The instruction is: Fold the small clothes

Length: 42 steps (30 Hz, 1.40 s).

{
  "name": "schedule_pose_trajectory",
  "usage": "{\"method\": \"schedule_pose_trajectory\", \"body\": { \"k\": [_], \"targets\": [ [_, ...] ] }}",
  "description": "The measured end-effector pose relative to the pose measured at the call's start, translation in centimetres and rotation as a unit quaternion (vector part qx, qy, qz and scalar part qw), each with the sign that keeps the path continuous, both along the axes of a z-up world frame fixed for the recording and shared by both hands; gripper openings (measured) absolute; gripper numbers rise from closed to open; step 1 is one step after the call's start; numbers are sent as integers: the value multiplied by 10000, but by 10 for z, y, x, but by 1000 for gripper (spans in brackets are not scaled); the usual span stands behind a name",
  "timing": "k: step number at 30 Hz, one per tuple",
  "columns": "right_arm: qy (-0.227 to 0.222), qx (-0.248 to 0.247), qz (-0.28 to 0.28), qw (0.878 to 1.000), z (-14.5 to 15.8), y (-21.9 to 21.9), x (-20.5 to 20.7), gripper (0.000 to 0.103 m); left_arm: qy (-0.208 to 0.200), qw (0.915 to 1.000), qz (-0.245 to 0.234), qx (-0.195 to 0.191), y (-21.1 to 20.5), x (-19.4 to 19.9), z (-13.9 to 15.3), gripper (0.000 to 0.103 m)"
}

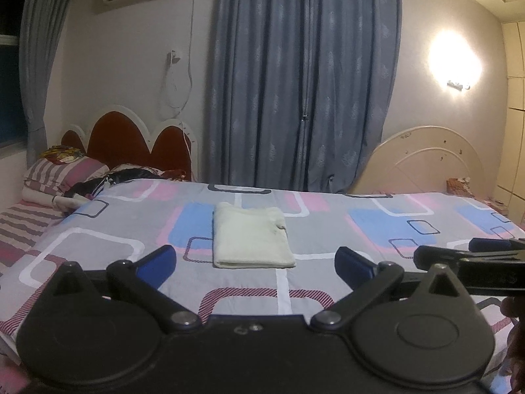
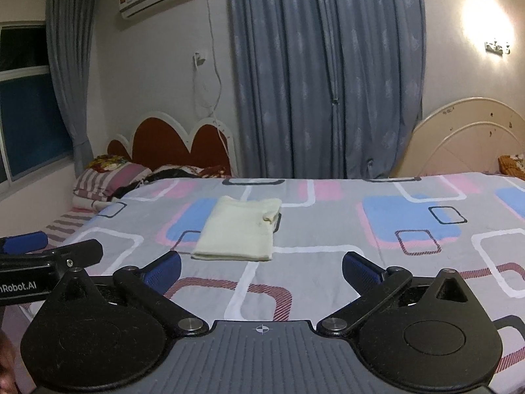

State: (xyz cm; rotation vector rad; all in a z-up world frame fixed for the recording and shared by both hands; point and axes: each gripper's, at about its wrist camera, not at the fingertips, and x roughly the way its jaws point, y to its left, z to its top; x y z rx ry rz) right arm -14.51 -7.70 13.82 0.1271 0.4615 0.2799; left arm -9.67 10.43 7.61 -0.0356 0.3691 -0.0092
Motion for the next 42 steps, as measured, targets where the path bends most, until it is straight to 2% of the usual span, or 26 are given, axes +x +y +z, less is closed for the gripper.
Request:
{"method": "schedule_pose_trajectory", "body": {
  "k": [17, 42],
  "targets": [
    [-4, 59, -44, 10000, 2, -22, -2, 103, 1, 10000, 5, 26, 1, 2, 0, 103],
    [-1, 58, -26, 10000, 4, -26, 0, 103, -20, 10000, 8, 59, 1, 3, -1, 103]
  ]
}}
